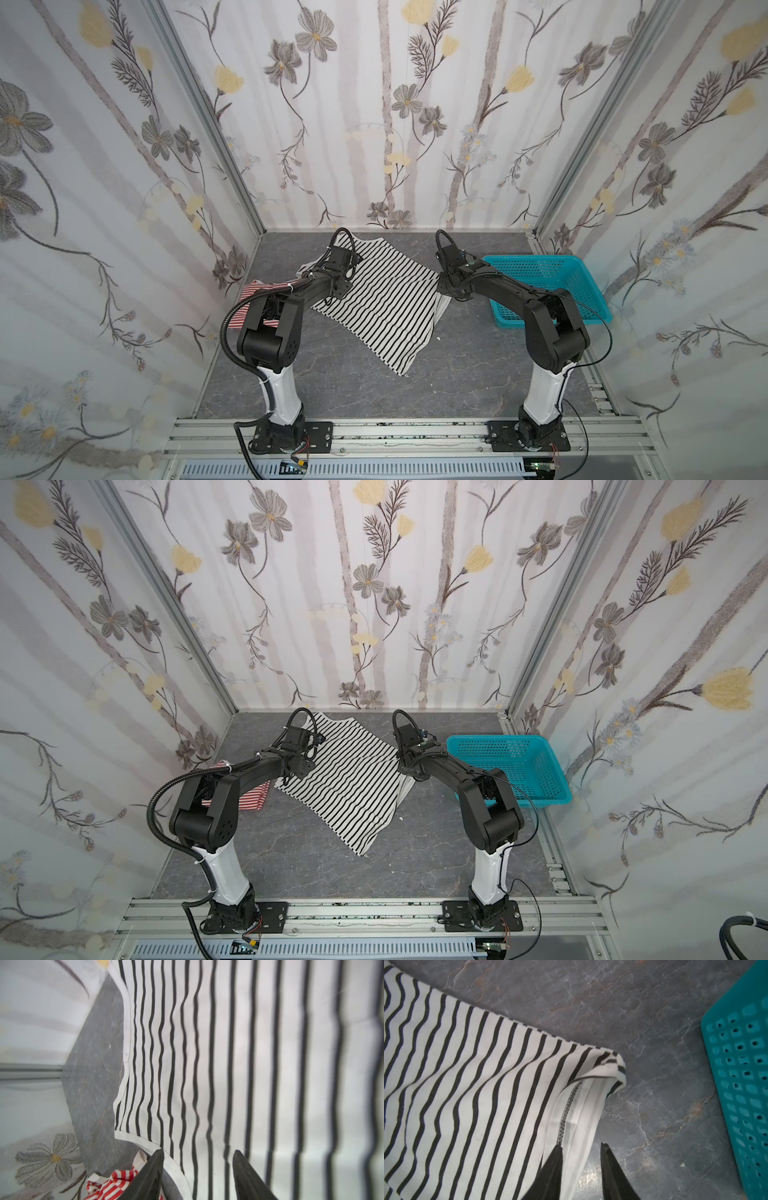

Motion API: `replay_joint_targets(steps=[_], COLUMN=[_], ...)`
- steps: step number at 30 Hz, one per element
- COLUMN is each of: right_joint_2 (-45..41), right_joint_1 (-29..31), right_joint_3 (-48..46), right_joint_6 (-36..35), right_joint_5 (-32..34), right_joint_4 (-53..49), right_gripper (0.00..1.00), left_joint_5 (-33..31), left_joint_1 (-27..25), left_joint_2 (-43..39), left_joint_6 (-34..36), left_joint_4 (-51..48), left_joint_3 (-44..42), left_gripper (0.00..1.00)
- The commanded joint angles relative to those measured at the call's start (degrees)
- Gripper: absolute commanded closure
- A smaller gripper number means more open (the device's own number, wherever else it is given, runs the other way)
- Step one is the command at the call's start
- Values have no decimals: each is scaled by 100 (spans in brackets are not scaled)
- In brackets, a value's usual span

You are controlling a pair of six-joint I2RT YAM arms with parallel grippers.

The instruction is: Fold and stack the tank tops

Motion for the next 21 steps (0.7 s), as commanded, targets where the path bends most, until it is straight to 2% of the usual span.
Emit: replay_joint_targets(steps=[1, 6, 9, 21], right_joint_2=[341, 815, 1147, 1320], right_joint_1=[-178, -399, -435, -440], right_joint_3=[463, 1200, 1633, 1491], right_joint_6=[-225, -350, -376, -146], right_joint_5=[34, -32, -157, -435], right_joint_4=[-127, -327, -703, -588], right_gripper=[67, 66, 66, 66], left_joint_5=[532, 861, 788, 1001], left_joint_1=[-336, -589, -587, -587], left_joint_2=[-444, -710, -663, -873], left_joint_6=[-288, -410, -394, -557], left_joint_4=[-170, -219, -223, -197], left_joint_3=[-362, -1051, -1309, -1717], left_gripper=[43, 43, 44, 45])
